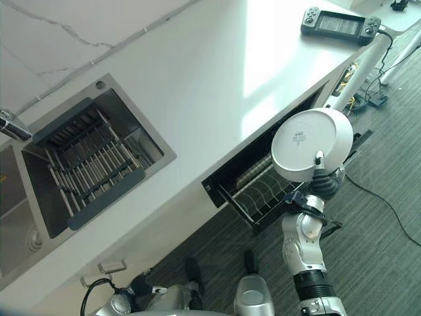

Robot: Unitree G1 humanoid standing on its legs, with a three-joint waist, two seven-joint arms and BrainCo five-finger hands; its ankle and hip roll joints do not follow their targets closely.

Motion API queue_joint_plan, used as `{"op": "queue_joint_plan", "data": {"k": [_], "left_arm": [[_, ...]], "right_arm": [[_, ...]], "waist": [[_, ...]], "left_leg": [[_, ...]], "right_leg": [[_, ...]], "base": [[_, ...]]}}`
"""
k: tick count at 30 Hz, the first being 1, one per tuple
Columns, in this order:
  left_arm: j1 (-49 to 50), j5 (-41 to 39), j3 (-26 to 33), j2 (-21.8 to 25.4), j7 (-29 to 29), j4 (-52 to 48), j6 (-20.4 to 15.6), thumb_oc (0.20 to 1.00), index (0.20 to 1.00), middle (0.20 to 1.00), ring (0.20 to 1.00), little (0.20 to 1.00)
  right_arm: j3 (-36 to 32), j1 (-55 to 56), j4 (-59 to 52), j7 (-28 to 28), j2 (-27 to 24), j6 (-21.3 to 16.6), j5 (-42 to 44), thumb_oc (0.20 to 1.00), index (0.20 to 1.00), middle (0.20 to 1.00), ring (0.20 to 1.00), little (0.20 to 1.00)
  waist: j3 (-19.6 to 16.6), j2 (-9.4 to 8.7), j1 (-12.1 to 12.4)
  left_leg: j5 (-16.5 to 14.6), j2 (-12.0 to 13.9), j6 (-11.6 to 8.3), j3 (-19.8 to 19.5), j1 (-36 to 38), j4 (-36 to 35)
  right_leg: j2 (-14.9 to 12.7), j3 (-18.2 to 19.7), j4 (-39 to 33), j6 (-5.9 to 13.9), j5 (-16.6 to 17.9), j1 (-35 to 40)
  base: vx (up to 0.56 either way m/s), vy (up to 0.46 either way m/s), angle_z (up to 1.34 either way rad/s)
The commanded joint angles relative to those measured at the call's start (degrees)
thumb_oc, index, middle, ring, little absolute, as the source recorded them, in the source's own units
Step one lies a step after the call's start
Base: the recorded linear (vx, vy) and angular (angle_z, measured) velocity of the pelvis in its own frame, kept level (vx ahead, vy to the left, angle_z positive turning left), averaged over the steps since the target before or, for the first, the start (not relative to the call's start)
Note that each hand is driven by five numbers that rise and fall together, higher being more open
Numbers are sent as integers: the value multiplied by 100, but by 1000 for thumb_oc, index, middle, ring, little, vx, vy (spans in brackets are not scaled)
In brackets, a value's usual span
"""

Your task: Place the dishes in the dishwasher.

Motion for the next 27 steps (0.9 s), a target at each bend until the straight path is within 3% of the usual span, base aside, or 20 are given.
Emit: {"op": "queue_joint_plan", "data": {"k": [1, 9, 12, 18, 23, 27], "left_arm": [[-206, -151, -87, 250, 16, 395, -50, 1000, 1000, 1000, 1000, 1000], [-321, -249, -87, 347, -133, 345, -29, 1000, 1000, 1000, 1000, 1000], [-387, -160, -79, 470, -205, 297, -82, 1000, 1000, 1000, 1000, 1000], [-597, -249, -132, 671, -356, 98, 69, 1000, 1000, 1000, 1000, 1000], [-827, -410, -278, 856, -438, 22, 73, 1000, 1000, 1000, 1000, 1000], [-981, -459, -301, 1023, -510, -13, 52, 1000, 1000, 1000, 1000, 1000]], "right_arm": [[-37, -440, -205, 43, -23, -283, -50, 200, 200, 200, 200, 200], [187, -839, 721, 42, -178, 449, -240, 200, 200, 200, 200, 200], [395, -1143, 1172, 138, -363, 1015, -416, 200, 200, 200, 200, 200], [729, -1618, 1639, 298, -752, 1643, -839, 200, 200, 200, 200, 200], [937, -2369, 2511, -154, -1238, 2251, -1533, 200, 200, 200, 200, 200], [1323, -2880, 3144, -312, -1910, 2705, -2886, 200, 200, 200, 200, 200]], "waist": [[-153, -254, 82], [-73, -253, 249], [-24, -284, 339], [56, -314, 420], [197, -257, 526], [299, -180, 610]], "left_leg": [[-454, 86, -103, -569, -223, 602], [-452, 49, -110, -655, -307, 653], [-457, 25, -98, -697, -340, 657], [-448, -3, -94, -736, -417, 701], [-430, -59, -63, -852, -570, 721], [-359, -102, -42, -948, -741, 676]], "right_leg": [[-184, 162, 974, -46, -437, -509], [-230, 45, 1023, -60, -446, -536], [-244, 0, 1017, -49, -432, -541], [-241, -35, 1066, -30, -412, -591], [-233, -36, 1184, -32, -448, -722], [-226, -48, 1307, -21, -466, -908]], "base": [[15, 36, 10], [1, 4, 3], [-32, -18, 16], [-23, -19, 8], [-63, -10, 14], [-92, -23, 20]]}}
